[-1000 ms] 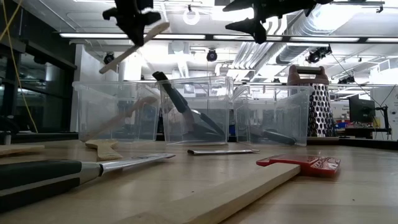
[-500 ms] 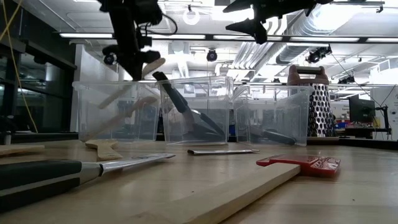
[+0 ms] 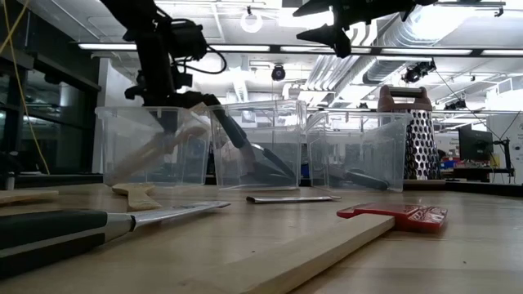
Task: Pick & Place Kitchen Items
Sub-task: Put the wooden serving spoon into the left bin
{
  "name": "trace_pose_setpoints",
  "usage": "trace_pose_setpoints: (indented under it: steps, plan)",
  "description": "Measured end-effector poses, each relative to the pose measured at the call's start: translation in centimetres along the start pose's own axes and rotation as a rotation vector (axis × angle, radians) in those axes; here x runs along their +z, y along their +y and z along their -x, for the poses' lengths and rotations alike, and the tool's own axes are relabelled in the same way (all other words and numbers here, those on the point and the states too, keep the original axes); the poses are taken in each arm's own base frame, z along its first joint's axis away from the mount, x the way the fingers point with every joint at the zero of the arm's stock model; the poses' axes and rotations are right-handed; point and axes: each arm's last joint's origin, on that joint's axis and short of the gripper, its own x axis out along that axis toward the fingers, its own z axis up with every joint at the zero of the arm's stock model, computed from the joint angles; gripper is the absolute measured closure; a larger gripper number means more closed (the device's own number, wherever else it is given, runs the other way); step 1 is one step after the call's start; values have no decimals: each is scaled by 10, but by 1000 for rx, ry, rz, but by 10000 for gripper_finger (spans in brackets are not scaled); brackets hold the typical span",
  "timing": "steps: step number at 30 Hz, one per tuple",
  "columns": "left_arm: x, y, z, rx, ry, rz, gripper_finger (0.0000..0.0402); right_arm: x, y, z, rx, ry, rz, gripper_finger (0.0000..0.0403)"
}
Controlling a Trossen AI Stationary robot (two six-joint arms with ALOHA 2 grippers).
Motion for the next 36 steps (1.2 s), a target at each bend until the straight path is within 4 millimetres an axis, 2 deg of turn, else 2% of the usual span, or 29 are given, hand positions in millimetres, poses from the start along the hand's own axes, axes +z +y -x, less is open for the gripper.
trace_pose_setpoints:
  steps: [13,22,29,36]
  plan:
    - [-22,0,-18,4,29,-14,336,0,0,0,1,0,8,167]
    - [-25,0,-20,9,29,-10,336,0,0,0,3,1,8,167]
    - [-26,0,-20,17,30,-21,260,0,0,0,9,4,8,167]
    - [-23,0,-17,10,42,-24,243,0,0,0,10,4,8,167]
